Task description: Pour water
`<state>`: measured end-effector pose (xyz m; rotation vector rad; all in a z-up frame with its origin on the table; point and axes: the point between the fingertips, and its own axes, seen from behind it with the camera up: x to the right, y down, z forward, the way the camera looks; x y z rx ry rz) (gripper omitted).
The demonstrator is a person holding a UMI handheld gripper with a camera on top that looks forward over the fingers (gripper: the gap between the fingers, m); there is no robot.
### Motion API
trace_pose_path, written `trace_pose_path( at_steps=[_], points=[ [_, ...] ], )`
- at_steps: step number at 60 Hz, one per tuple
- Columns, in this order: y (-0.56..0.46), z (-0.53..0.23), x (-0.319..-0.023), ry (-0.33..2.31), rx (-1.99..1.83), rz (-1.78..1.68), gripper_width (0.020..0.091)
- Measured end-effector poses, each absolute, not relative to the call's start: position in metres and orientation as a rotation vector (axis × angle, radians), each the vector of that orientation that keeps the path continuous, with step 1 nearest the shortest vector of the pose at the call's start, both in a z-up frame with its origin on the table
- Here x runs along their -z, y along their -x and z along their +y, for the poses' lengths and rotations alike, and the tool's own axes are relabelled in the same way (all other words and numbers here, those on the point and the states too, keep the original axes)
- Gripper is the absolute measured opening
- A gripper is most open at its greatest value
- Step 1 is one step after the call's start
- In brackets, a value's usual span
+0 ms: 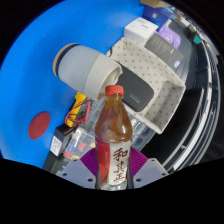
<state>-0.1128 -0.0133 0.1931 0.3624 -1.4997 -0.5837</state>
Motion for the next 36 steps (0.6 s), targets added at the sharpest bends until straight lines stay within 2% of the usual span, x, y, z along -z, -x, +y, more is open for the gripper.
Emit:
trace_pose_path(
  at_steps=[11, 18, 24, 36],
  points=[
    [0.114, -0.021, -0.192, -0.421, 0.604, -1.473, 0.0372],
    [0.11, -0.021, -0.196, -0.358, 0.525, -1.461, 0.0375],
    [0.106, -0.008, -0.197, -0.149, 0.33, -1.517, 0.0375],
    [0.092, 0.007, -0.192, 0.44, -0.252, -1.557, 0.0375]
  ],
)
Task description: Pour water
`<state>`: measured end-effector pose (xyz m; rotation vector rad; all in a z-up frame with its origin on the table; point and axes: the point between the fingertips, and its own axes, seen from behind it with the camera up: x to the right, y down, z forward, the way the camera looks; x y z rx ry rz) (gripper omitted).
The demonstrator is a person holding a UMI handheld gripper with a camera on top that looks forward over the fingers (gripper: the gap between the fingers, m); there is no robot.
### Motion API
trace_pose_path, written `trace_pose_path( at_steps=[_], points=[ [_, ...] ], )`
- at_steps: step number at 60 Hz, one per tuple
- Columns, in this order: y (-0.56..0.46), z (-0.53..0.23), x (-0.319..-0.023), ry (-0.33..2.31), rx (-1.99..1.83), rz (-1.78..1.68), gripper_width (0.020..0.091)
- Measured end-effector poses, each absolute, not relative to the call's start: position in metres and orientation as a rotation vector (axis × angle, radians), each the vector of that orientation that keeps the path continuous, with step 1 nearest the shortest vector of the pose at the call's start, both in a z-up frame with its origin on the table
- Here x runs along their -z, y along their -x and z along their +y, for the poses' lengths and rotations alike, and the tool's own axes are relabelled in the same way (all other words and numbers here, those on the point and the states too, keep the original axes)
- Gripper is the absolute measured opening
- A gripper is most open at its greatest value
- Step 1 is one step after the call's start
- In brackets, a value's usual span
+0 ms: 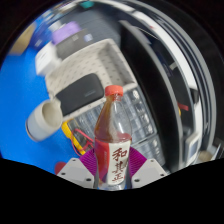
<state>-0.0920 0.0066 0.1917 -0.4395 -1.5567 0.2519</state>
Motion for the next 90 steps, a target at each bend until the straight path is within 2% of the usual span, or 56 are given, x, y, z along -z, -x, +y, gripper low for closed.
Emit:
trace_pose_path(
  at_steps=[10, 14, 15, 20, 33, 36, 37, 39, 45, 47, 57, 60, 62, 65, 77, 90],
  points=[
    [0.096, 0.011, -0.174, 0.889, -0.762, -1.526, 0.0375],
    [0.103, 0.02, -0.162, 1.013, -0.888, -1.502, 0.0375],
    [0.096, 0.01, -0.15, 1.056, -0.893, -1.444, 0.0375],
    [0.109, 0.026, -0.14, 1.141, -1.032, -1.439, 0.0374],
    [0.122, 0.031, -0.121, 1.223, -1.224, -1.339, 0.0375],
    [0.123, 0.035, -0.108, 1.226, -1.207, -1.356, 0.0374],
    [0.124, 0.035, -0.103, 1.226, -1.2, -1.364, 0.0417],
    [0.125, 0.033, -0.107, 1.184, -1.224, -1.347, 0.0379],
    [0.122, 0.034, -0.105, 1.166, -1.218, -1.341, 0.0381],
    [0.122, 0.035, -0.105, 1.169, -1.216, -1.341, 0.0393],
    [0.12, 0.035, -0.104, 1.182, -1.209, -1.349, 0.0535],
    [0.118, 0.04, -0.1, 1.209, -1.178, -1.357, 0.0624],
    [0.114, 0.043, -0.099, 1.224, -1.158, -1.356, 0.0716],
    [0.105, 0.046, -0.101, 1.24, -1.145, -1.344, 0.0782],
    [0.042, 0.041, -0.097, 1.351, -1.158, -1.323, 0.083],
    [-0.031, 0.011, -0.076, 1.423, -1.106, -1.348, 0.0833]
  ],
)
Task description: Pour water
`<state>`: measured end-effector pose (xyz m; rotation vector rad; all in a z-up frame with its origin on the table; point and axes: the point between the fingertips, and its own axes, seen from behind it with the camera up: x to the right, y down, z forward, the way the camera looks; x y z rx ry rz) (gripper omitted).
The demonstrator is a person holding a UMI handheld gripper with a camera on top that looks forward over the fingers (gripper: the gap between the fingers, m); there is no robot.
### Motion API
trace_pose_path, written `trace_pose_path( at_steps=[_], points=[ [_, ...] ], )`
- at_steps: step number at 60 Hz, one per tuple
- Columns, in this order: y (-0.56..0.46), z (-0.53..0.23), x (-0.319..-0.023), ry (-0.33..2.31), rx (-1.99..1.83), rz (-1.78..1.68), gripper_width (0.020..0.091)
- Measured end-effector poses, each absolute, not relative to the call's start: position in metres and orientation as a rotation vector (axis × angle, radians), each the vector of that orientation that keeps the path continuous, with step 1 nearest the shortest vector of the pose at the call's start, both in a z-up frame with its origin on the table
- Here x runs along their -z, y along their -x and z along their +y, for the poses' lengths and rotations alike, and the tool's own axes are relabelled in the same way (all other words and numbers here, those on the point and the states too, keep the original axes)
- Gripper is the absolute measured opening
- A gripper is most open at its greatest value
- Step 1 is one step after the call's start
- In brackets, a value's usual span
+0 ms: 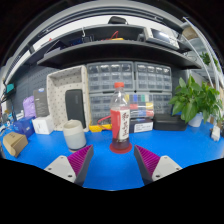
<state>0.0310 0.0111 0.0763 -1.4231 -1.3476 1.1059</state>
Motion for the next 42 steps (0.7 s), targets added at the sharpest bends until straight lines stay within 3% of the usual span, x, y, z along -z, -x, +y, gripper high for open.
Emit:
trace_pose_path(
  at_steps=[14, 42],
  points=[
    [-0.071, -0.024, -0.059, 1.448, -1.082, -1.394, 0.0829],
    [-0.095, -0.065, -0.103, 1.377, -1.173, -1.403, 0.0833]
  ],
)
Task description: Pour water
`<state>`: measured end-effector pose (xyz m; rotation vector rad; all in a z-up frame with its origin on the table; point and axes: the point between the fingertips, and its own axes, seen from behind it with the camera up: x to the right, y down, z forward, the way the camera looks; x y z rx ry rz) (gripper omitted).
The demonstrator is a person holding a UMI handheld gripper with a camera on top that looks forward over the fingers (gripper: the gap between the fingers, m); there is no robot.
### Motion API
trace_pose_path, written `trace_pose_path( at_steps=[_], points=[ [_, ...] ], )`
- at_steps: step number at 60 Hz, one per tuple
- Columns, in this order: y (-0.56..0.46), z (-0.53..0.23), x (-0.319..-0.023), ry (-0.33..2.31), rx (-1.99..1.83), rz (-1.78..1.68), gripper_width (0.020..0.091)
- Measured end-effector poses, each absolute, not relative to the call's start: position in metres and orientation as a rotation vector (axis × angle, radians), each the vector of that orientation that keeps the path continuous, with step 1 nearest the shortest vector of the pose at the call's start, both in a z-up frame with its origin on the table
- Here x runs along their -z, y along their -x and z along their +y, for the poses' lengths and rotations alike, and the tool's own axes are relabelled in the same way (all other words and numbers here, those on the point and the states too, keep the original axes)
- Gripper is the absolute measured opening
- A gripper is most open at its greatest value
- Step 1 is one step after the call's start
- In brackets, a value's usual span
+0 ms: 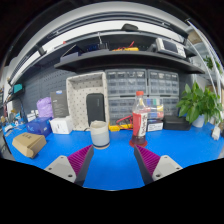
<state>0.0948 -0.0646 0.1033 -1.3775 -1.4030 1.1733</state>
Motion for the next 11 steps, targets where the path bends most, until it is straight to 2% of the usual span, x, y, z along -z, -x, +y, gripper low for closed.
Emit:
trace_pose_path(
  at_steps=[11],
  points=[
    [-0.102, -0.072, -0.116, 1.354, -1.177, -1.4, 0.0829]
  ],
)
